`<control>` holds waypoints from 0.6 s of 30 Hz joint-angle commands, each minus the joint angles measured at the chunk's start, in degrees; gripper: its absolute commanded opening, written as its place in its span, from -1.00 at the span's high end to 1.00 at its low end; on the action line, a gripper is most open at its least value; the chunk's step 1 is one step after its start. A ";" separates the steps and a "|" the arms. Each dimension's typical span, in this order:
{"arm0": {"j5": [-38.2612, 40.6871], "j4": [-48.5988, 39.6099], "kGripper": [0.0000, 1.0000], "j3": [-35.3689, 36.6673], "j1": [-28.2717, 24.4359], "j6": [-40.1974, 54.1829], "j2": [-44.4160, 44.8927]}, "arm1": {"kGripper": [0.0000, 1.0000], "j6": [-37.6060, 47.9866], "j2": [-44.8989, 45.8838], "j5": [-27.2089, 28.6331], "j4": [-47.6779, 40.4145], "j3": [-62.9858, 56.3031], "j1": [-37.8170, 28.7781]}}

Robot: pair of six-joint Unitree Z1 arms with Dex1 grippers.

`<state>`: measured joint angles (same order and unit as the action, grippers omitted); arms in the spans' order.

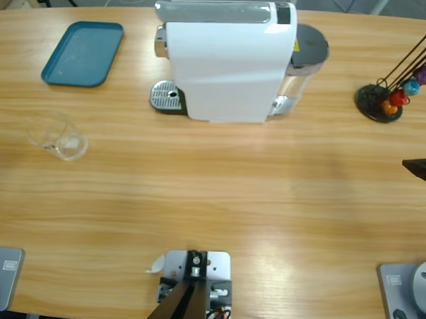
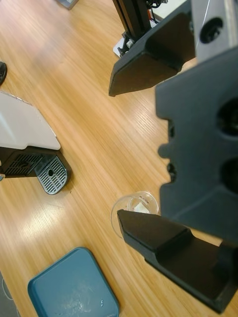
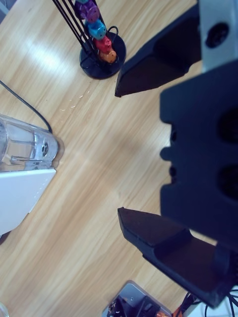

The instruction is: Pour coffee

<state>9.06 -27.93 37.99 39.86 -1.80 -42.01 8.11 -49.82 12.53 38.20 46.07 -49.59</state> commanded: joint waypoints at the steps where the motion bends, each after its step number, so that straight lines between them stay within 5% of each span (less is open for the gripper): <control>1: -0.18 0.68 -1.00 -2.13 0.48 -0.92 -0.18 | -1.00 -0.03 -0.72 -0.49 0.83 0.05 -0.77; 13: -1.57 0.39 -1.00 -1.60 0.48 -3.49 -0.53 | -1.00 -0.03 -0.63 -0.58 0.83 0.05 -0.77; 18: -1.32 -0.28 -1.00 5.97 -0.96 -10.50 -5.56 | -1.00 -0.03 -0.72 -0.66 0.28 -0.19 -0.77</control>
<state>8.23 -27.95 38.28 39.86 -5.10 -42.09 8.11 -49.82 12.53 38.20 46.07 -49.60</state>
